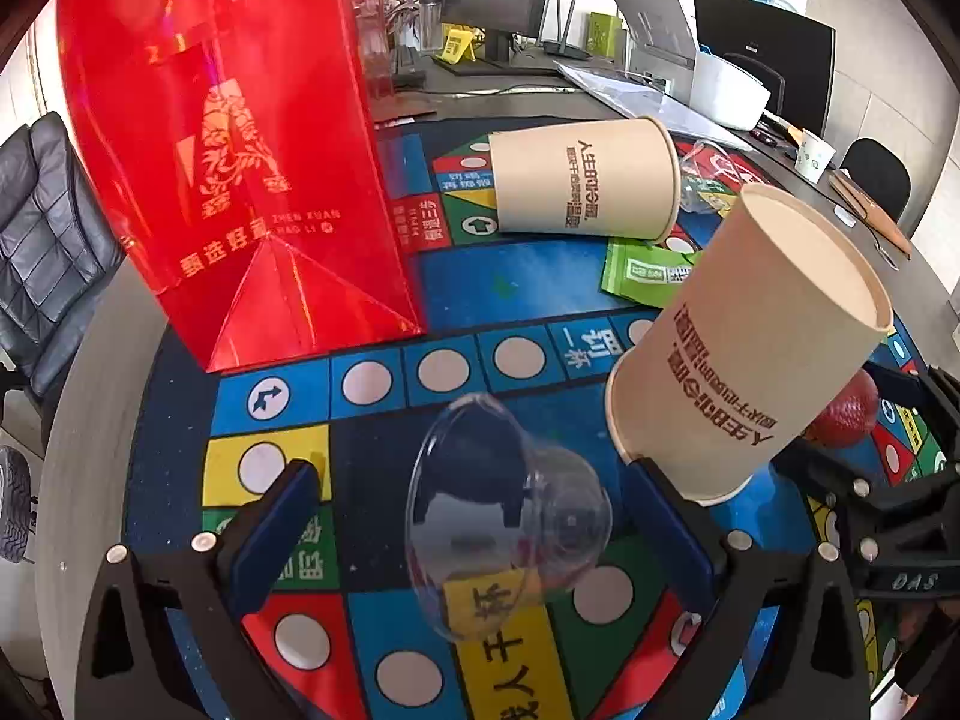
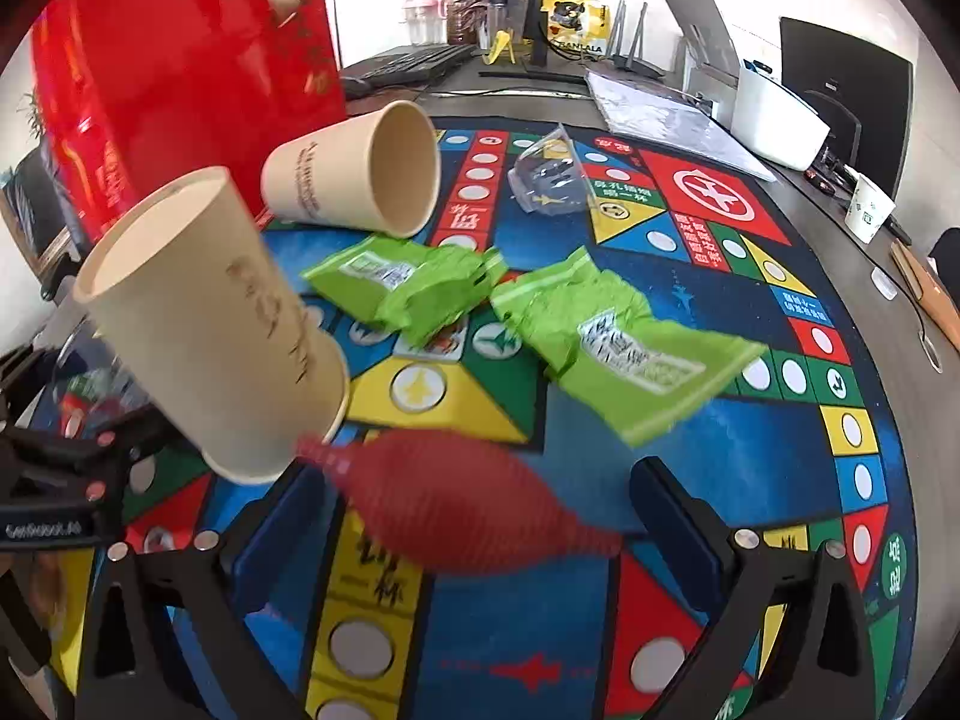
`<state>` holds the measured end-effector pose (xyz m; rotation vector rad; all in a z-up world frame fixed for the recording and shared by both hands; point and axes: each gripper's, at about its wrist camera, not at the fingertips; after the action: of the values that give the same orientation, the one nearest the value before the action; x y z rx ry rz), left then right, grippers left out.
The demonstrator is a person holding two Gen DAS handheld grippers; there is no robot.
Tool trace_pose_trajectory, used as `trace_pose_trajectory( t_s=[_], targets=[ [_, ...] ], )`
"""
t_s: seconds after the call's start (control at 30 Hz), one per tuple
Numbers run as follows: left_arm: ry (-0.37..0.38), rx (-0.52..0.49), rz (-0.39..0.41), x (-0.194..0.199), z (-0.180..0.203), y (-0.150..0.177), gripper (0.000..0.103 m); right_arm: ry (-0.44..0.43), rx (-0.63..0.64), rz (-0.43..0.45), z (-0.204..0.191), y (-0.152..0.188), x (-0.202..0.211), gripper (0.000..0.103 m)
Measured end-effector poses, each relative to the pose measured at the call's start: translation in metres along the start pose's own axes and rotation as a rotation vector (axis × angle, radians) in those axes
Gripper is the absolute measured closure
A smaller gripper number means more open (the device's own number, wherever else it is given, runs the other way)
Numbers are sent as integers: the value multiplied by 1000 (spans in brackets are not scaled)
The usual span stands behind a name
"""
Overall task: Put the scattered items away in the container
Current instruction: 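Carry the red bulb with the right tool while the left carries the clear cup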
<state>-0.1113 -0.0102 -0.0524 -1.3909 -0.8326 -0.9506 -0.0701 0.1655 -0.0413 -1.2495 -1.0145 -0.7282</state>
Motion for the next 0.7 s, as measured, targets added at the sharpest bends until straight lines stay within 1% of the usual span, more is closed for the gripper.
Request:
trace_pose_trajectory(
  t_s=[0.37, 0.4, 0.43, 0.47, 0.53, 0.6, 0.67, 0.7],
  targets=[
    [7, 4, 2, 0, 1, -4, 0, 0, -4, -2, 0, 0, -1, 0],
    [13, 7, 4, 1, 1, -4, 0, -1, -10, 2, 1, 0, 0, 1],
    [23, 12, 9, 2, -3, -2, 0, 4, -17, 8, 1, 1, 1, 5],
    [32, 18, 14, 4, -6, 0, 0, 5, -27, 17, 3, 2, 2, 11],
    [40, 25, 27, 7, -9, 0, 6, 2, -57, 40, 8, 4, 6, 21],
    [47, 16, 36, 8, -8, 1, 16, -18, -72, 46, 12, 3, 8, 22],
    [43, -5, 35, 8, -4, 1, 18, -13, -61, 43, 11, 2, 7, 23],
    [39, -13, 34, 8, -2, 1, 22, -9, -57, 44, 11, 2, 7, 25]
  ],
)
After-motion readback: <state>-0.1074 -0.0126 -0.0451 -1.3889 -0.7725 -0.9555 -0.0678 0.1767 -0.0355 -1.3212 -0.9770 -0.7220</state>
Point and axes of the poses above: each gripper's, at about its wrist camera, not at the fingertips, and x roughly against the way its jaws point, z to its right, y to its underside, and after that the axes turned 11 degrees about -z, right-handed
